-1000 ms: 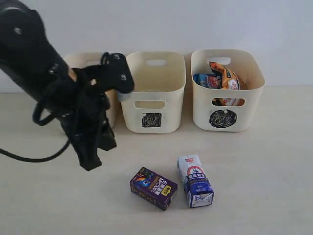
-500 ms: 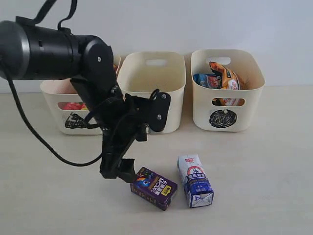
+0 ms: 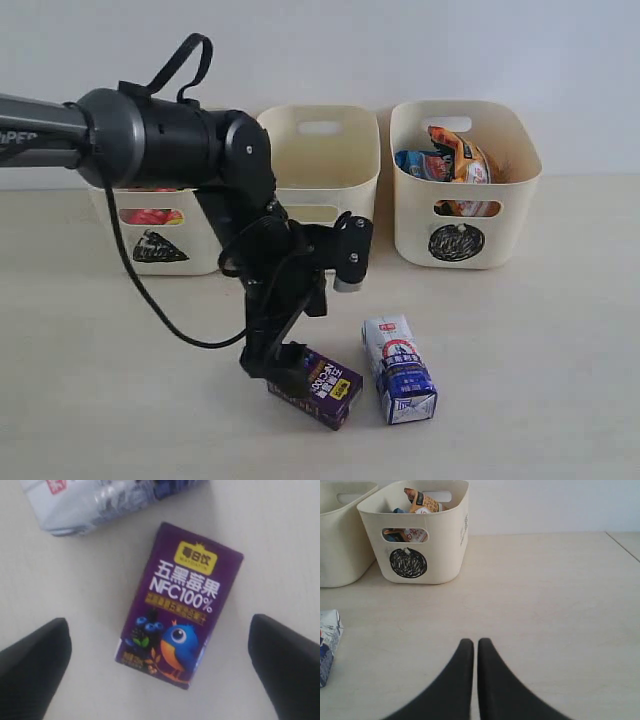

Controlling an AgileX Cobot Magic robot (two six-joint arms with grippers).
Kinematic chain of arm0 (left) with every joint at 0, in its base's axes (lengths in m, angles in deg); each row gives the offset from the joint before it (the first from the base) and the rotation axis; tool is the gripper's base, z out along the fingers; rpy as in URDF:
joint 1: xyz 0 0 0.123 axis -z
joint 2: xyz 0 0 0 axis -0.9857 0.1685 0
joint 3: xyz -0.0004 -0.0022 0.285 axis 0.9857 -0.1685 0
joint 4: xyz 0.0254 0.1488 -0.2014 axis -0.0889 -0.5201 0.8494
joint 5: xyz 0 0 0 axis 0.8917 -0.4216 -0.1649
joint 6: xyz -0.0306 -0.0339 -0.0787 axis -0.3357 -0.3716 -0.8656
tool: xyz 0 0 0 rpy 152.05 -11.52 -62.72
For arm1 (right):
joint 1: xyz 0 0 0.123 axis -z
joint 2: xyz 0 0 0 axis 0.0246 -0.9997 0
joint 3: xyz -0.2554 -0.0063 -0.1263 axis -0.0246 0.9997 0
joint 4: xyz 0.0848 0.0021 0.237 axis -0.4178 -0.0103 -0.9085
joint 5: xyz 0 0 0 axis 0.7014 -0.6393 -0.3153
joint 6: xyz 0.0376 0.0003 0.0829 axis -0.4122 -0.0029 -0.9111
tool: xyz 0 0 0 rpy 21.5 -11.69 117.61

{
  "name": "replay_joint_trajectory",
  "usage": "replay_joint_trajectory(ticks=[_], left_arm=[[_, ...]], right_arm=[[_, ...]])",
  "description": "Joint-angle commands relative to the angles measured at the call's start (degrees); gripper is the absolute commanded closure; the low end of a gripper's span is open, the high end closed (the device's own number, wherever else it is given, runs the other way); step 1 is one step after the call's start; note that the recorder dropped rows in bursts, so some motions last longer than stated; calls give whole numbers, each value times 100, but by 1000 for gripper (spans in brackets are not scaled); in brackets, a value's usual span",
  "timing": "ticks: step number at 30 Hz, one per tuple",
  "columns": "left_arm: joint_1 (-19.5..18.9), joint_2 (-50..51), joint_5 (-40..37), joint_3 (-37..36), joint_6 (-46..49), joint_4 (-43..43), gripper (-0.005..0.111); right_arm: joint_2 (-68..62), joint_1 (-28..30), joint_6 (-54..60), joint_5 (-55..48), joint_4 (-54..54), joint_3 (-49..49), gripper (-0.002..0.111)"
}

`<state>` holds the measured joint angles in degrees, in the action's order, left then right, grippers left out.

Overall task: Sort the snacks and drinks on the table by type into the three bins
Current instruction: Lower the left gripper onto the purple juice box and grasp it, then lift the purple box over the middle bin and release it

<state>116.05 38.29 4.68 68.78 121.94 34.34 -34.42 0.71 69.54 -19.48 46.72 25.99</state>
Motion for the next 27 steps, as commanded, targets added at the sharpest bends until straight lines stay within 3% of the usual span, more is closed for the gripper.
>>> replay_joint_trajectory(ticks=[1, 6, 16, 23, 27], left_arm=[[29, 316, -420, 525, 22, 240, 18], [29, 457, -874, 729, 323, 115, 21], [29, 900, -377, 729, 493, 14, 24], [29, 923, -284, 720, 493, -216, 61], [29, 897, -356, 720, 281, -216, 103]], right_arm=[[33, 19, 34, 44, -20, 22, 108], [33, 19, 34, 44, -20, 22, 108], [33, 19, 0, 17, -20, 22, 108], [33, 19, 0, 17, -20, 22, 108], [33, 19, 0, 17, -20, 22, 108]])
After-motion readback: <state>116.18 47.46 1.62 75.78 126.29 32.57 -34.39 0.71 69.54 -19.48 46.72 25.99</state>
